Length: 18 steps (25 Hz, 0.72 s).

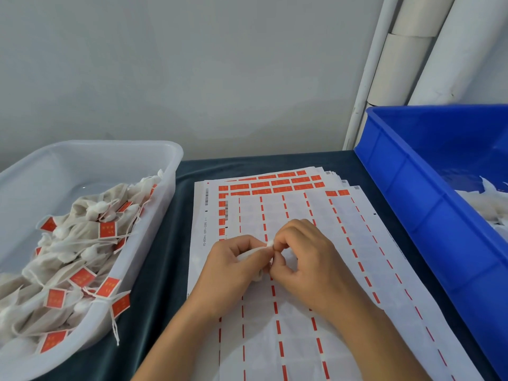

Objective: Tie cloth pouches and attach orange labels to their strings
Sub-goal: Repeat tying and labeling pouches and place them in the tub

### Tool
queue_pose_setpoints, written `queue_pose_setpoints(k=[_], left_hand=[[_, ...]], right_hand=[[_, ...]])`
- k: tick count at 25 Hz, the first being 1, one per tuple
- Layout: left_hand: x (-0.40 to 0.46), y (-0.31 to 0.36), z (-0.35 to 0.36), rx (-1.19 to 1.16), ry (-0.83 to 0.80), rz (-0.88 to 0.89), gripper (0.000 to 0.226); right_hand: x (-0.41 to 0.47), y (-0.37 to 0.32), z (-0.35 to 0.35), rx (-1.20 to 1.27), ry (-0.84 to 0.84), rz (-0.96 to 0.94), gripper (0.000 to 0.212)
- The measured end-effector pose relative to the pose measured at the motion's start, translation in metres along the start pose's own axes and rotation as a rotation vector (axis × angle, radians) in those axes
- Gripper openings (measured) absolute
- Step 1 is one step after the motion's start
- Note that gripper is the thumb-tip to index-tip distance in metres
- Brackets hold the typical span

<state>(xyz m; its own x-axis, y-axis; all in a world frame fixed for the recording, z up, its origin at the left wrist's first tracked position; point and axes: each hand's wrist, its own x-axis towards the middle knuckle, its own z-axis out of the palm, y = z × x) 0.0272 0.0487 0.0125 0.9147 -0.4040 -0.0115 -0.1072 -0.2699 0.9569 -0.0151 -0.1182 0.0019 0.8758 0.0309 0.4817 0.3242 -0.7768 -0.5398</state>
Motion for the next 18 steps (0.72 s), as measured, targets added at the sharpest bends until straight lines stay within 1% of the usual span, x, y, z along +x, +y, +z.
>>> queue_pose_setpoints(k=[3, 5, 6, 8, 10, 13, 18], left_hand=[[-0.002, 0.002, 0.002, -0.012, 0.012, 0.022, 0.017], [-0.004, 0.002, 0.005, -0.064, 0.044, 0.035, 0.008], [-0.005, 0.004, 0.006, -0.105, 0.032, 0.043, 0.005], [-0.007, 0.005, 0.006, -0.132, -0.006, 0.095, 0.019], [-0.005, 0.006, 0.006, -0.115, -0.014, 0.139, 0.022], [-0.004, 0.004, 0.005, -0.108, 0.014, 0.111, 0.023], [-0.003, 0.003, 0.006, -0.107, -0.002, 0.064, 0.025]], right_hand=[[-0.002, -0.002, -0.001, 0.065, 0.014, 0.044, 0.016], [-0.003, -0.003, 0.000, 0.125, 0.012, 0.070, 0.017], [-0.003, -0.004, 0.001, 0.172, 0.008, 0.082, 0.016], [-0.003, -0.005, 0.002, 0.258, 0.007, 0.108, 0.014], [-0.002, -0.004, 0.002, 0.299, 0.024, 0.122, 0.011], [-0.002, -0.001, 0.000, 0.276, 0.080, 0.146, 0.008], [-0.002, 0.007, -0.001, 0.106, 0.142, 0.161, 0.015]])
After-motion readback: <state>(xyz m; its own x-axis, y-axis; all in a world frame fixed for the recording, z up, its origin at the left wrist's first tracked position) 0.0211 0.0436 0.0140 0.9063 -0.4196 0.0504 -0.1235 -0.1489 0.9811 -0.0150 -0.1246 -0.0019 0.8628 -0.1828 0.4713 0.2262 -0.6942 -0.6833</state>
